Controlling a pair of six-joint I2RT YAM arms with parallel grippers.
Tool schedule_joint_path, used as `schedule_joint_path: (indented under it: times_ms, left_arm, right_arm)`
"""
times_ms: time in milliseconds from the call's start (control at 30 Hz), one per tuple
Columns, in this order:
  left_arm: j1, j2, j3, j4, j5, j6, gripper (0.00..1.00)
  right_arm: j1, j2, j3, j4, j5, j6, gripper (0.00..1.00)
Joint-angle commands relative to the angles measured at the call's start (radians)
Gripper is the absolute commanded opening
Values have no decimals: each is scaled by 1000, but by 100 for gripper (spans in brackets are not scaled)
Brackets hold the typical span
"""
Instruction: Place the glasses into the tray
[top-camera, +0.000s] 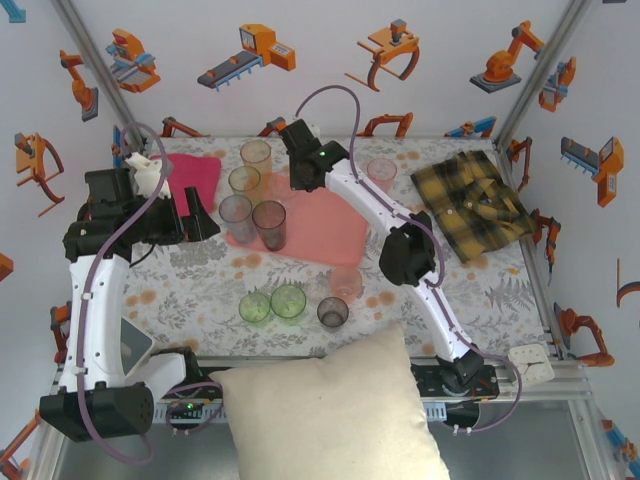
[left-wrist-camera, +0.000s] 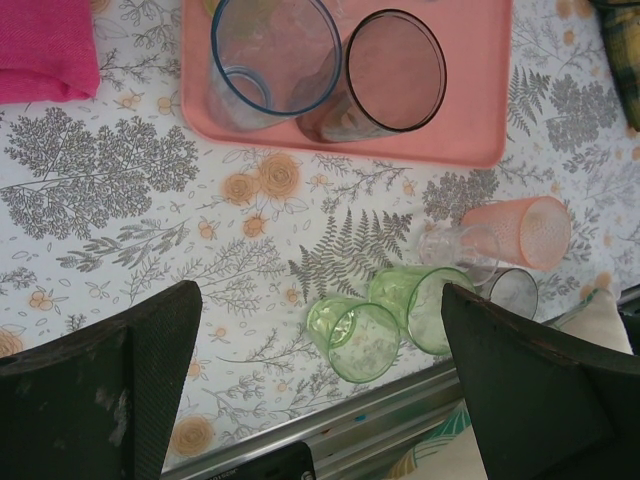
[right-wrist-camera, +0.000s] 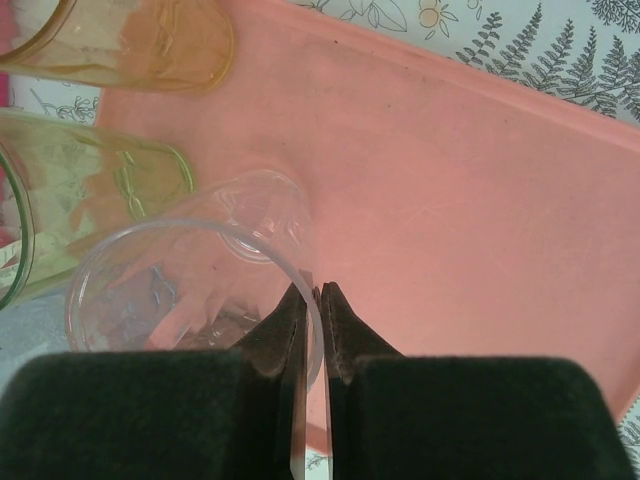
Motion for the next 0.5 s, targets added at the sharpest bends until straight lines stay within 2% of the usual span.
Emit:
schedule_joint_path:
  times_ms: [0, 467]
  left_arm:
    - [5, -1, -5, 13, 21, -13, 97]
    - [4, -6, -5, 13, 18, -13, 97]
  right_arm:
    - [6, 21, 35, 2, -11, 19, 11]
    - [6, 2, 50, -15, -11, 10, 21]
